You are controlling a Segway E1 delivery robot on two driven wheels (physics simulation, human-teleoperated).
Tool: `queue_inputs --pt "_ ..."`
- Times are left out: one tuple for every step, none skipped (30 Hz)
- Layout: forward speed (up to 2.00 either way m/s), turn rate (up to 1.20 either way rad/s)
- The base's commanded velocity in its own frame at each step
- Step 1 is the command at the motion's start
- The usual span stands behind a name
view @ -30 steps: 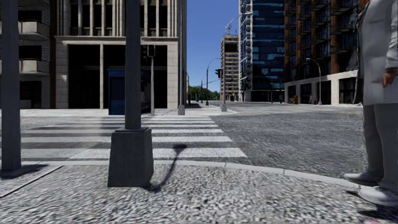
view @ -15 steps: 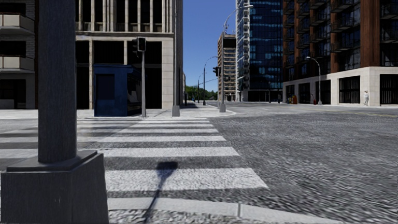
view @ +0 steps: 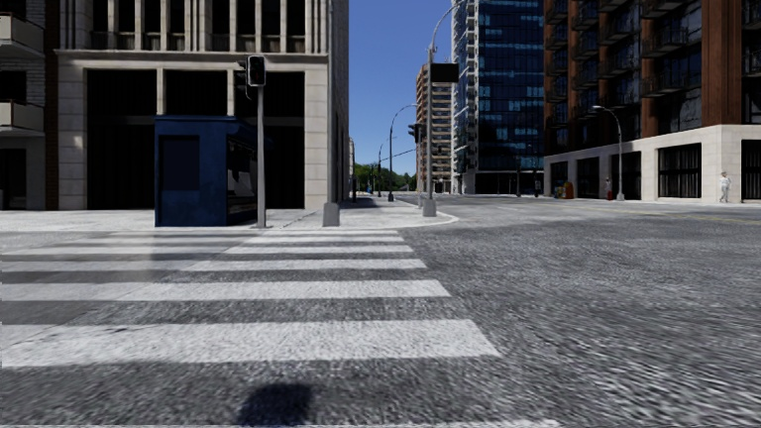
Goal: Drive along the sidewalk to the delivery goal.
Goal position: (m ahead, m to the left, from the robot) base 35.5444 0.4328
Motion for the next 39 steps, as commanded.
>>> queue_inputs --pt "2.0 0.0" --pt "2.0 0.0" --pt "2.0 0.0" --pt "2.0 0.0" --pt "2.0 0.0" --pt "2.0 0.0" --pt "2.0 0.0" --pt "2.0 0.0" --pt "2.0 0.0" --pt "2.0 0.0" --pt "2.0 0.0" --pt "2.0 0.0" --pt "2.0 0.0" --pt "2.0 0.0" --pt "2.0 0.0" --pt "2.0 0.0" --pt "2.0 0.0" --pt "2.0 0.0" --pt "2.0 0.0" --pt "2.0 0.0" --pt "2.0 0.0" --pt "2.0 0.0" --pt "2.0 0.0" --pt "2.0 0.0" --pt "2.0 0.0" --pt "2.0 0.0" --pt "2.0 0.0" --pt "2.0 0.0" --pt "2.0 0.0" --pt "2.0 0.0" --pt "2.0 0.0" --pt "2.0 0.0" --pt "2.0 0.0" --pt "2.0 0.0" --pt "2.0 0.0" --pt "2.0 0.0" --pt "2.0 0.0" --pt "2.0 0.0" --pt "2.0 0.0"
